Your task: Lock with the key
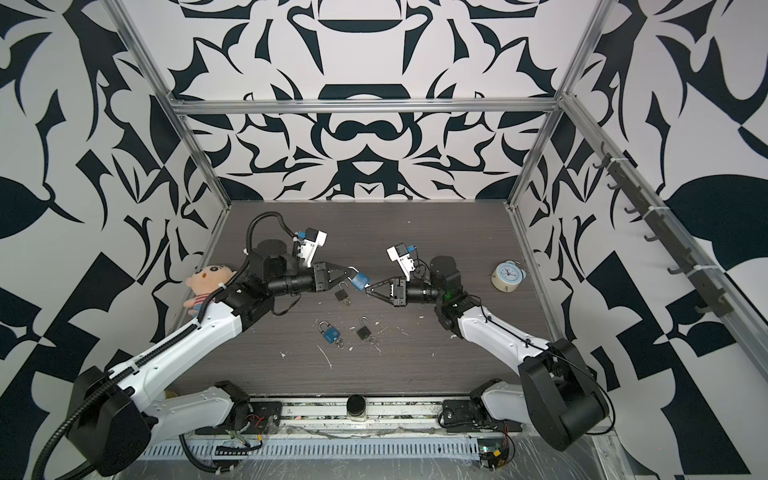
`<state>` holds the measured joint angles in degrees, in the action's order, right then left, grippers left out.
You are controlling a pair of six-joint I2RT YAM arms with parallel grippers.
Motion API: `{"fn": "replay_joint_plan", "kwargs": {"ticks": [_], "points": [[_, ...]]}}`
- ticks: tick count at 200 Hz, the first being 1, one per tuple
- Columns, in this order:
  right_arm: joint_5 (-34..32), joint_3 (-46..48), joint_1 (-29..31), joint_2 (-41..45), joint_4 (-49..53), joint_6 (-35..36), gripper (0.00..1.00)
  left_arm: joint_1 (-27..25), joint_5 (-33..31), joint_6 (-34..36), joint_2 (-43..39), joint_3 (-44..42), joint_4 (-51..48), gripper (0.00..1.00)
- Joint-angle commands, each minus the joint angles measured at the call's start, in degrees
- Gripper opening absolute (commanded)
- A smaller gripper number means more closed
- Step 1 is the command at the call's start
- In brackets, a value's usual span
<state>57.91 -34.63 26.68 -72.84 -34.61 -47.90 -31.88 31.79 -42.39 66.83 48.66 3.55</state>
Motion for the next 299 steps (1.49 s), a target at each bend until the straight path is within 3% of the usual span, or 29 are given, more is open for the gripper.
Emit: {"fn": "replay_joint_plan", "kwargs": {"ticks": [1,69,132,171,215,299], "points": [[0.2,-0.1,0.2,-0.4,-0.4,0.5,0.00,2.5,-0.7,-1.7,-2.6,-0.5,3.9,0.00],[0.0,0.4,0.1,0.0,-0.5,0.2,0.00,8.1,4.1,-4.5,-4.8,-1.5,5.7,0.00],[-3.9,-0.1,-1.2,1.5,4.6,3.0,0.00,8.3,3.3,1.3,-3.3,1.1,-3.8,0.00],[-9.5,0.5,-7.2,5.0,10.3,3.5,0.00,7.6,5.1,4.0,2.6,4.2,-7.7,0.00],[-10.7,1.0,-15.4,10.0,14.5,3.5,0.00,5.2,5.1,7.8,12.1,10.4,-11.7,0.00],[-12.7,1.3,-20.4,10.2,17.0,4.4,0.00,0.0,6.0,14.1,32.8,26.6,-19.7,0.00]]}}
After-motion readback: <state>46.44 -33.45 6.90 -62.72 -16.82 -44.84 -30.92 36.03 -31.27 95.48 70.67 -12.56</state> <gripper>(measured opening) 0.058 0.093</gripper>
